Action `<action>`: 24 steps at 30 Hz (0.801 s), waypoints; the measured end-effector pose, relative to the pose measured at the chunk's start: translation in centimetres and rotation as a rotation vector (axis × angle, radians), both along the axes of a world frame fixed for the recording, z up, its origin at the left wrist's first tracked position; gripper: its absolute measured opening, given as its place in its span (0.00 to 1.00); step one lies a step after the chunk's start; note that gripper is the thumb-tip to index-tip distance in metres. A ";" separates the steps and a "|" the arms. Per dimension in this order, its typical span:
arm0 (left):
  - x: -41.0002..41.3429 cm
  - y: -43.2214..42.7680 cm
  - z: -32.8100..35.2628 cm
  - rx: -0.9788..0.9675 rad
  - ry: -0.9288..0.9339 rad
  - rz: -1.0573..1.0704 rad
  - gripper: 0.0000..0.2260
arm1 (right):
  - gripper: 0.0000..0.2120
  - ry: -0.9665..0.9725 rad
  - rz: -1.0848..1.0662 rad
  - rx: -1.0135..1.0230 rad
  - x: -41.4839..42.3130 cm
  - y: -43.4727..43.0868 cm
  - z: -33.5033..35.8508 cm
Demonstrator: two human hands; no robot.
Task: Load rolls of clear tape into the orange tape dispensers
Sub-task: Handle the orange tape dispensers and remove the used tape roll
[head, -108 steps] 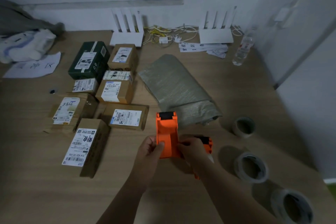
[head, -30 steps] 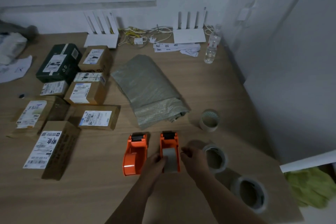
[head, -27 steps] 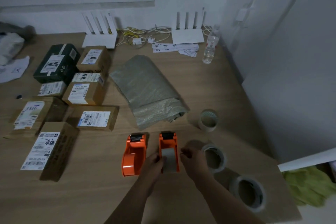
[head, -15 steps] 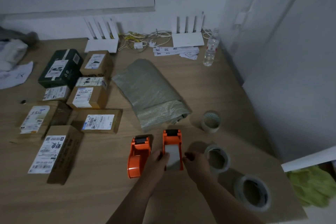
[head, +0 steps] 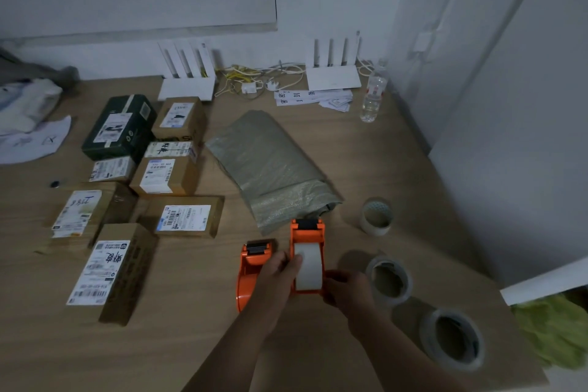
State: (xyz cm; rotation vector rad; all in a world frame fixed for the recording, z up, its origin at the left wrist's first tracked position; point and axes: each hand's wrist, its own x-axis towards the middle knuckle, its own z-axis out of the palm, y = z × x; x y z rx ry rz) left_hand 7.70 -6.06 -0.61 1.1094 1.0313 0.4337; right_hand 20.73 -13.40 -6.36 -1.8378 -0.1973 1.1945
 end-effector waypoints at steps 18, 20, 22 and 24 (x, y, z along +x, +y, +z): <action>0.6 0.1 2.3 -0.025 -0.164 0.037 0.14 | 0.08 -0.279 0.013 -0.070 0.5 -0.1 -0.3; 0.6 0.2 2.1 -0.014 -0.140 0.043 0.13 | 0.13 -0.431 -0.031 -0.050 0.6 0.1 0.4; 0.7 0.4 1.6 0.014 -0.106 0.039 0.13 | 0.08 -0.438 -0.055 0.056 0.8 0.5 1.4; 0.7 0.5 1.3 0.025 -0.077 0.036 0.12 | 0.07 -0.222 -0.077 0.200 0.9 0.8 2.8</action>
